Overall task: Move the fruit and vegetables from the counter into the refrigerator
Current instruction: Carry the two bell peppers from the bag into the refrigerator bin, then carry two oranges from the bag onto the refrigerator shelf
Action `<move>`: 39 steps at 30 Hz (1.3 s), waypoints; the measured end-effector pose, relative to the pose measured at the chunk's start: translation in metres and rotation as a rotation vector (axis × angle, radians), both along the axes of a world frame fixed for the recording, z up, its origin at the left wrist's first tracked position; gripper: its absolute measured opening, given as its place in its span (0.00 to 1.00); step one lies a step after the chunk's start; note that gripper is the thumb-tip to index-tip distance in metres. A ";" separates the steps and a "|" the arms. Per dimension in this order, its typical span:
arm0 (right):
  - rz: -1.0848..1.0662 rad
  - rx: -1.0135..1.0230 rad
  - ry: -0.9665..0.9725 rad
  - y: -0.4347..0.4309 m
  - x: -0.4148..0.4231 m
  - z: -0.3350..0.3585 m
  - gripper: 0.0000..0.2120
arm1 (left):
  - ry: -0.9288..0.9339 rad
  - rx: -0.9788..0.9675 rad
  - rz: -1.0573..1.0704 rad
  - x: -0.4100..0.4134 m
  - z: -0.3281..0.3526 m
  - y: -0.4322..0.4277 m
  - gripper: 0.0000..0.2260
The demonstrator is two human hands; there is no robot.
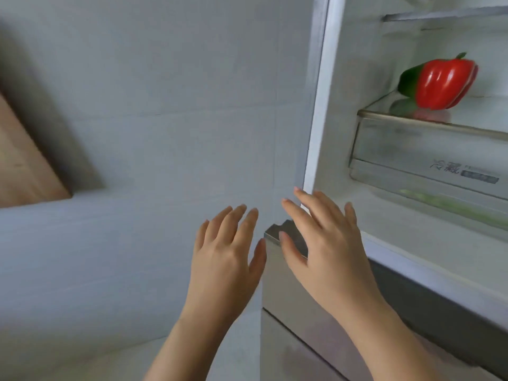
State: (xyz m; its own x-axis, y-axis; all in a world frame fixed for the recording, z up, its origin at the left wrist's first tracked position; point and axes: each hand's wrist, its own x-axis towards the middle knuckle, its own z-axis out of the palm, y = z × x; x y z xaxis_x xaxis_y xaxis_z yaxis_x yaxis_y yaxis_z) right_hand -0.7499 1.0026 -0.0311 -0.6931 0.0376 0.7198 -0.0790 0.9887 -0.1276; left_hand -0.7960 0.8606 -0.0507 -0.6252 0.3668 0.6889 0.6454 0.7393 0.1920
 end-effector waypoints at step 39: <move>1.515 0.049 -0.130 -0.713 0.263 -0.016 0.22 | -0.012 0.092 1.551 0.447 -0.027 -0.626 0.19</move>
State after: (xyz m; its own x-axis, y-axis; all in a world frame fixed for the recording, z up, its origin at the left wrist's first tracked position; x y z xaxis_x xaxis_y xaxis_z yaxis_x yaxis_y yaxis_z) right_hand -0.4869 0.2897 -0.0467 -0.1118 -0.7669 0.6320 -0.9830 -0.0078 -0.1835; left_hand -0.3486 0.2347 -0.0778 -0.3446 -0.6630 0.6647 -0.7150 0.6441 0.2718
